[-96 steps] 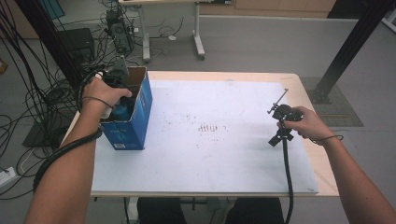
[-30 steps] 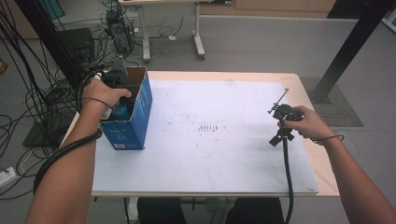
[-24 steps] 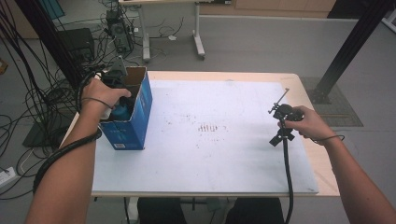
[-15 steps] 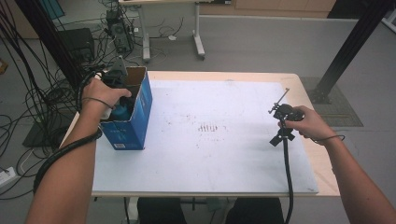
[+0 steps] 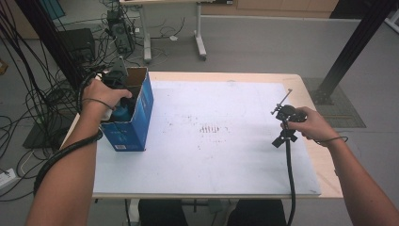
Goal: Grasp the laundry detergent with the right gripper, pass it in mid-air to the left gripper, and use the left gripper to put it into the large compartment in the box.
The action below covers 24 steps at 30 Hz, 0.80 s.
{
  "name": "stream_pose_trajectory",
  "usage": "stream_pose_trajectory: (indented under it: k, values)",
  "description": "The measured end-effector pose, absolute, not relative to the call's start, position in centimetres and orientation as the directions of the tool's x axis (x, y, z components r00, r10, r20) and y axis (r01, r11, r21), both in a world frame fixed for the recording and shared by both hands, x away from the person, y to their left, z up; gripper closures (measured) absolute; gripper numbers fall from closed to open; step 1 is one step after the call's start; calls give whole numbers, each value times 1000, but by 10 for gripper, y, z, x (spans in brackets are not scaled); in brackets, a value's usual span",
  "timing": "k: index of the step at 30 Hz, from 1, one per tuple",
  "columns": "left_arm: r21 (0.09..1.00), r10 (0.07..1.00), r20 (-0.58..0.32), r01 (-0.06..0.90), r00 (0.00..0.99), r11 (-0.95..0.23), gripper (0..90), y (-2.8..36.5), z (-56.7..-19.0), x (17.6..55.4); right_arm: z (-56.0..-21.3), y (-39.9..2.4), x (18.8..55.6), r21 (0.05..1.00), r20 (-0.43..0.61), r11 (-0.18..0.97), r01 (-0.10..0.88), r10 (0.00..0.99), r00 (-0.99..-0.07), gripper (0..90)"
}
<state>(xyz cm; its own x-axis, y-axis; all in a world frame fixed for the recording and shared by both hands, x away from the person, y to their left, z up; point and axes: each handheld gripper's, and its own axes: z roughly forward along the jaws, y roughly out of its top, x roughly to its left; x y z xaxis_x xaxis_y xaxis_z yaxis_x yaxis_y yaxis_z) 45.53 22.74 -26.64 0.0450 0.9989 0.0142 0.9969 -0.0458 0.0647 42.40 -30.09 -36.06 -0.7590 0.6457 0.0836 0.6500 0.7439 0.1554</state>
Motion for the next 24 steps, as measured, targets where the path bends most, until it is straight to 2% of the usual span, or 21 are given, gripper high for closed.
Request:
stream_pose_trajectory:
  k: [24]
  values:
    - [81,999,-9,996,34,-33,345,228,-262,456,-360,-300,424,154,87,746,648,643,-761,79]
